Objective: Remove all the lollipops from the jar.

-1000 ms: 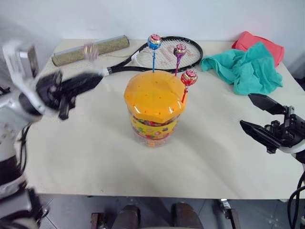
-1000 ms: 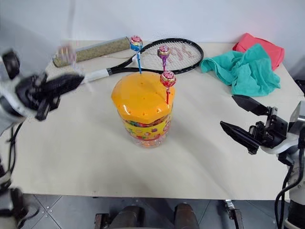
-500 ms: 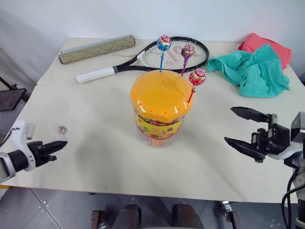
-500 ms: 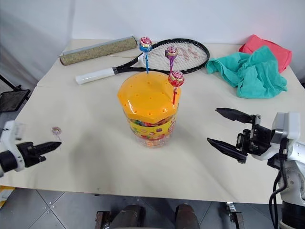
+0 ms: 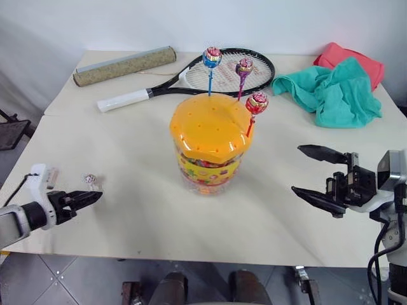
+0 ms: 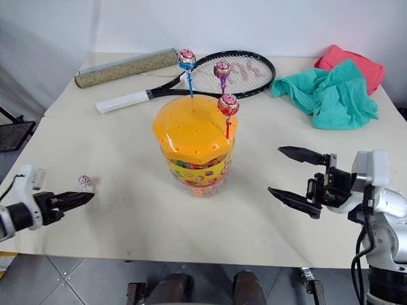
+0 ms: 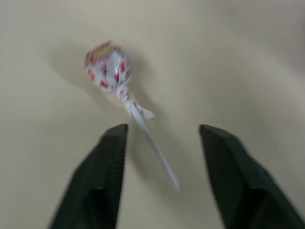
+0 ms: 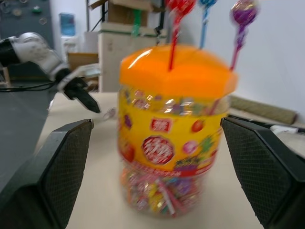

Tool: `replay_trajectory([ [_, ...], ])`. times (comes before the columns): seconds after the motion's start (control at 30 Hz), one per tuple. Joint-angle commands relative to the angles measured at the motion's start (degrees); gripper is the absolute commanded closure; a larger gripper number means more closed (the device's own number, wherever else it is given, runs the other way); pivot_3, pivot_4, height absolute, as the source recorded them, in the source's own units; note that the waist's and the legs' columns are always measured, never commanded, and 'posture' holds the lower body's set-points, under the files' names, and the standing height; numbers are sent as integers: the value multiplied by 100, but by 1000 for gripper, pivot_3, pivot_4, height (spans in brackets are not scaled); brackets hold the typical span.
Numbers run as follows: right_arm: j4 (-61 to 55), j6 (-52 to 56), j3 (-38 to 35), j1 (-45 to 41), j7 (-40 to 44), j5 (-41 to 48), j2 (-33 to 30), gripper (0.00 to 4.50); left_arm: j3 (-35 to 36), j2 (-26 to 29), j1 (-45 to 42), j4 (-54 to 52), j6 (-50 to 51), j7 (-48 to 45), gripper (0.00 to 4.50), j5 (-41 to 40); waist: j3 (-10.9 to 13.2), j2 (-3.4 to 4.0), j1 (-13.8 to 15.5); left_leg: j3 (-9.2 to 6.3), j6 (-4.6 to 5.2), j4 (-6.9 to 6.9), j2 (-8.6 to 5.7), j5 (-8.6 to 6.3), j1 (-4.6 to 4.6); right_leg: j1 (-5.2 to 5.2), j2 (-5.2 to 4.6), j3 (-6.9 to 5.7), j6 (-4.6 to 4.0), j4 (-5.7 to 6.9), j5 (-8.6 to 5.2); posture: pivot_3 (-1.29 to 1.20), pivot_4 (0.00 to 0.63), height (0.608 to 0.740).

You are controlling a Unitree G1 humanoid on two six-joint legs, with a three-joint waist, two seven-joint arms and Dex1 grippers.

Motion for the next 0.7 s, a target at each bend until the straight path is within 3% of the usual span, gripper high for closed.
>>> replay_trajectory([
  [0.03,-427,184,-465,-71,-308,421,-179,0,839,336,-144,317,-1298,-1697,1917,-196,1,1,12,3,1,-8,-1,3,-1,0,-4,-4,0,-9,0,0,150,740],
  [0.1,-530,238,-616,-129,-450,572,-233,0,653,594,-681,598,-1669,-2164,1917,-255,1,2,57,0,4,-15,-6,7,3,10,-13,-18,0,-20,0,0,150,740],
  [0.17,-661,250,-696,-257,-671,670,-215,0,-40,633,-1553,722,-2041,-2430,1917,-183,1,2,102,-12,9,-14,-21,16,-4,16,-23,-35,2,-19,1,0,150,740],
  [0.33,-680,187,-944,-410,-958,603,-279,0,-1988,-213,-4106,1012,-2604,-2724,1917,197,-1,1,188,-19,23,-7,-53,29,-7,33,-31,-37,24,-2,19,0,150,740],
  [0.43,-499,111,-1205,-316,-911,395,-469,0,-2820,-1081,-5400,1776,-3205,-2836,1378,712,2,-8,148,4,26,5,-76,30,-18,26,-26,-53,22,23,22,0,150,740],
  [0.57,-388,36,-1484,-57,-809,264,-592,0,-3391,-1826,-6270,2559,-3371,-3260,169,931,7,-17,23,25,32,2,-75,26,-19,22,-27,-71,23,25,22,0,150,740],
  [0.7,-451,11,-1654,233,-821,257,-533,0,-3694,-2257,-6775,3050,-3335,-3489,6,1070,11,-23,-101,51,39,-4,-69,26,-15,17,-29,-79,23,27,22,0,150,740],
])
